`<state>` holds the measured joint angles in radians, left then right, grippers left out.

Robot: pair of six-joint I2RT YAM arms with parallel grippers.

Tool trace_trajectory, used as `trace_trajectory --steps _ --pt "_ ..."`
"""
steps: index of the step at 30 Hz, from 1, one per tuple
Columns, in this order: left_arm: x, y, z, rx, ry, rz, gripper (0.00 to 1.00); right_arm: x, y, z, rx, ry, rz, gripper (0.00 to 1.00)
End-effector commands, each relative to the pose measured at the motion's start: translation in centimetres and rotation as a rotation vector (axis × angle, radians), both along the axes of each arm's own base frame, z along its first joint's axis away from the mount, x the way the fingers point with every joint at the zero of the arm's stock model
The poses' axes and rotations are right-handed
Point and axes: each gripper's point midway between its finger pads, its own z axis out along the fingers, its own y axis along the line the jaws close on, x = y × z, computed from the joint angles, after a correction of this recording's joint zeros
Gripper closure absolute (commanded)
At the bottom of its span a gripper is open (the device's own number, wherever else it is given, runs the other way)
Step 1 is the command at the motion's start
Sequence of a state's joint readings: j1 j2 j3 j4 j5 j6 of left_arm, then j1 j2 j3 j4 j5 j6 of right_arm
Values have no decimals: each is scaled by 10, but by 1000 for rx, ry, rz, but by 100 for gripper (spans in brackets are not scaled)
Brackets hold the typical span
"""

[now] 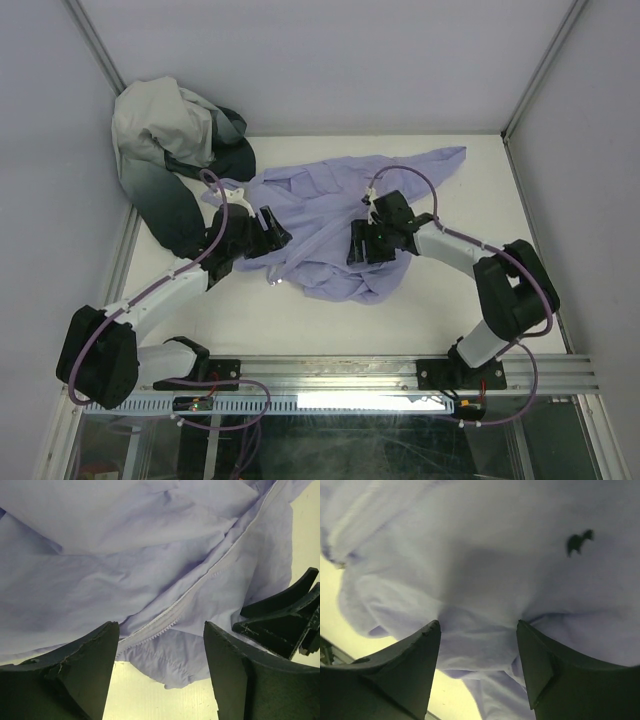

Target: Zip up the jacket

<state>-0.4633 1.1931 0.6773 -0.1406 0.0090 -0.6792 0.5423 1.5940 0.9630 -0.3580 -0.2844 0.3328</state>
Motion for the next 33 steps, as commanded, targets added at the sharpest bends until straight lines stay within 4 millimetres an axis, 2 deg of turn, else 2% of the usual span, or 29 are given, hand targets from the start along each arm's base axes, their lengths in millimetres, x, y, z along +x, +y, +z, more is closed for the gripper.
trace_trajectory --steps 1,5,10,13,16,18,19,24,30,33 --pt "12 3 20 8 -74 19 30 23 -37 -16 -74 -16 -167 34" --pt "10 19 14 49 -62 94 25 35 -96 -29 -137 13 -357 32" --pt "11 34 9 61 -45 170 20 49 -164 -29 -233 -18 -571 29" --pt "16 42 8 54 -32 213 18 51 -196 -25 -329 -49 -654 23" --pt "18 50 3 34 -7 255 16 54 -217 -12 -366 -98 -721 21" --pt "21 60 -4 34 13 300 15 55 -220 -1 -360 -135 -733 21" --pt "22 66 -9 33 25 327 15 56 -215 6 -331 -159 -716 21" --pt "37 91 -23 -11 52 441 17 50 -176 36 -167 -260 -566 20" --pt "57 98 -48 -18 97 466 27 35 -150 58 -100 -337 -461 19" --pt "62 101 -65 -3 123 473 32 29 -147 62 -91 -360 -436 19"
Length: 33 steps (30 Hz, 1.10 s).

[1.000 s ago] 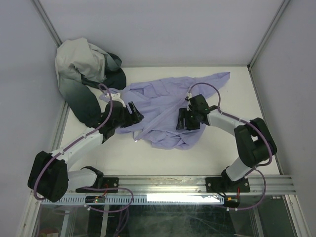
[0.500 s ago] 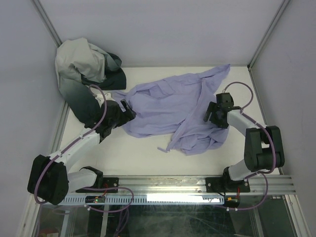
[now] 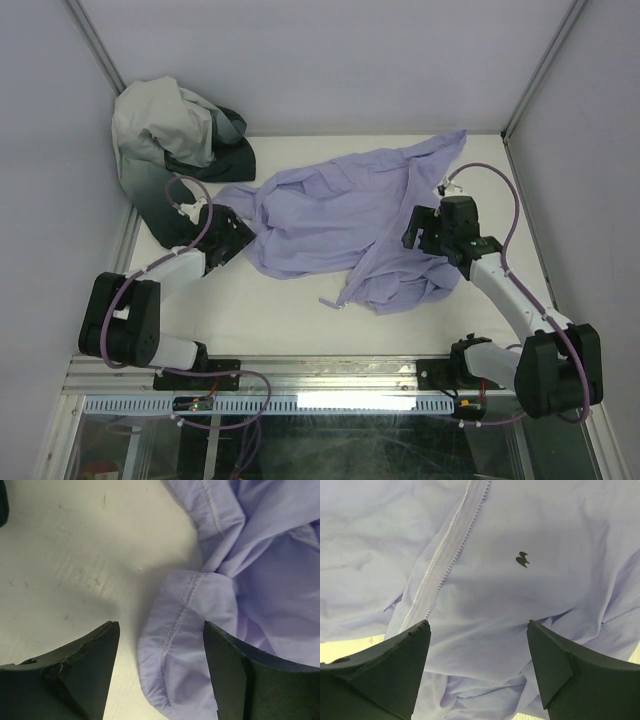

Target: Zip up the jacket

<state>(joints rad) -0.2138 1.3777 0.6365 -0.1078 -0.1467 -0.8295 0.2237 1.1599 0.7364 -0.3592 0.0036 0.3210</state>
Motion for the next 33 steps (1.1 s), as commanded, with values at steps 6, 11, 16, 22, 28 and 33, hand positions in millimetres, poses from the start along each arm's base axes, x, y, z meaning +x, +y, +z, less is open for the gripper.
trace_trajectory --steps 6,11,16,22,28,33 --pt "39 -2 -9 -11 -45 20 56 -5 15 17 37 -96 92 19" --pt "53 -5 15 -10 -101 -4 95 -7 16 15 38 -95 97 19" --pt "46 -18 78 5 -207 -91 100 -8 14 20 37 -121 92 19" --pt "6 -79 164 111 -352 -313 100 -8 19 18 50 -117 108 19" --pt "-71 -174 174 48 -371 -619 100 -7 20 16 54 -115 114 19" --pt "-138 -235 136 5 -288 -841 90 -6 26 12 75 -106 136 19"
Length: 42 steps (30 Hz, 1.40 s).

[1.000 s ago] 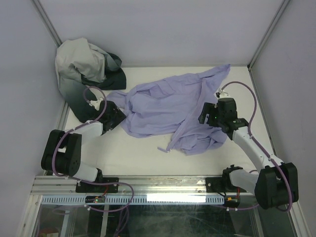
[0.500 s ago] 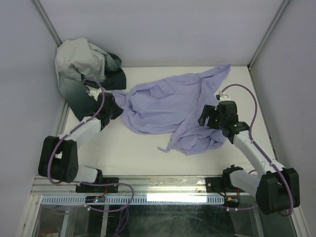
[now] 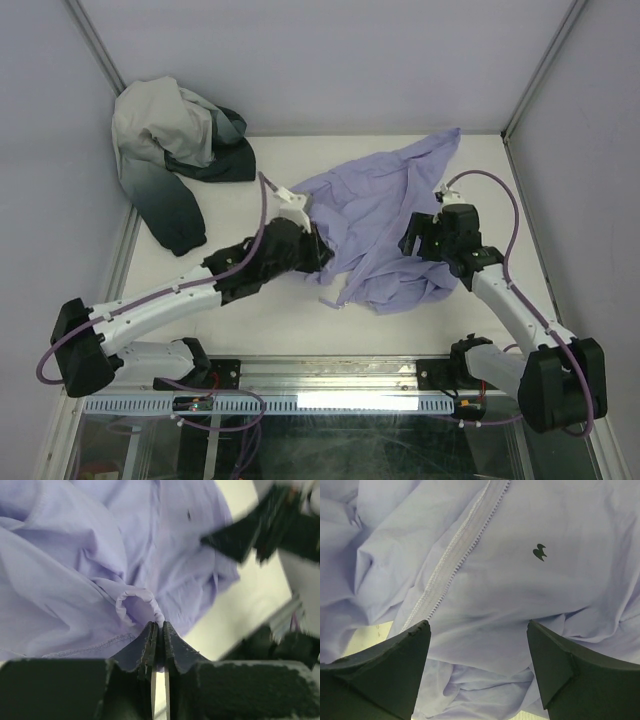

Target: Zip up the jacket

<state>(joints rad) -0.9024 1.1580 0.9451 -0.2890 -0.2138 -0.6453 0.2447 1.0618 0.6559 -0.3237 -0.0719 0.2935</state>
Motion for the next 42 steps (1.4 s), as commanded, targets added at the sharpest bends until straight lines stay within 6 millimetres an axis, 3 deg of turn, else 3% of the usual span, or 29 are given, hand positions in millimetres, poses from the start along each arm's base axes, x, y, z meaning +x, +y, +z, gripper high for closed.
trace_trajectory --steps 1,4,8,11,13,16,19,24,33,42 --pt "-46 -30 -45 66 94 -127 83 12 13 8 38 -54 49 19" --pt "-50 -27 -58 60 136 -115 64 12 17 5 47 -44 68 19" --pt "-26 4 -48 -17 111 34 45 10 21 7 53 -55 91 19" --pt "-1 33 -40 -112 97 90 43 9 23 8 61 -65 99 19" --pt "18 60 -46 -121 106 186 41 9 25 9 67 -68 106 19" --pt "45 112 -67 -103 156 375 37 8 27 6 76 -61 116 19" --pt "59 152 -90 -91 216 493 34 7 29 5 81 -58 123 19" --pt "72 196 -126 -6 341 617 29 5 29 4 82 -57 125 19" --pt "86 218 -173 307 518 547 28 2 28 9 87 -69 125 19" --pt "105 224 -190 488 569 437 30 -1 29 13 97 -82 132 19"
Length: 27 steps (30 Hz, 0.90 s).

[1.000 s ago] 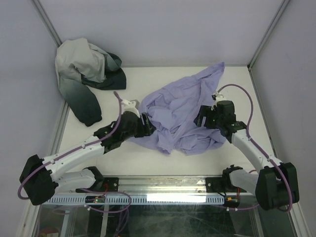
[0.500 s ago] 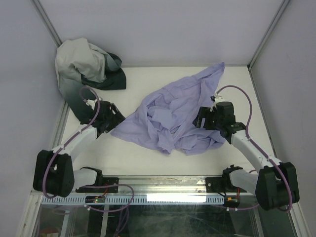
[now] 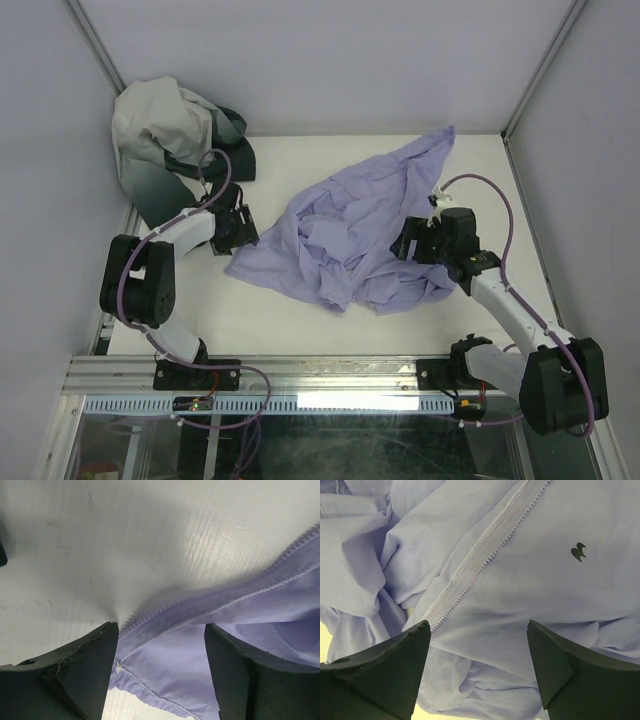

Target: Zip up the jacket

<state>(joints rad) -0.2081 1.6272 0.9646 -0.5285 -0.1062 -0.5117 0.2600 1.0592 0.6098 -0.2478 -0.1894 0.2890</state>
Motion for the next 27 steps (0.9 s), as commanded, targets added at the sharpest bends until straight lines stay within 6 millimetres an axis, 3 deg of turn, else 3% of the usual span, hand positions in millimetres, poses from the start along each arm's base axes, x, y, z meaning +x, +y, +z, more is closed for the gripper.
trace_trajectory --steps 1,5,8,11,14,17,23,27 --pt "14 9 2 85 25 -87 31 5 6 16 22 -67 23 19" --pt "17 12 -8 121 69 -115 35 5 5 15 20 -67 18 19" --pt "10 8 -25 124 123 -146 44 6 4 15 13 -66 12 19" --pt "1 6 -38 150 177 -180 71 6 3 13 10 -63 5 19" --pt "7 11 -29 185 165 -183 92 6 2 12 7 -62 4 19" --pt "33 30 12 281 69 -132 100 6 3 10 9 -54 8 19" --pt "83 82 142 506 -192 80 100 6 5 7 11 -44 15 19" --pt "98 102 220 607 -309 185 100 7 5 6 8 -38 14 19"
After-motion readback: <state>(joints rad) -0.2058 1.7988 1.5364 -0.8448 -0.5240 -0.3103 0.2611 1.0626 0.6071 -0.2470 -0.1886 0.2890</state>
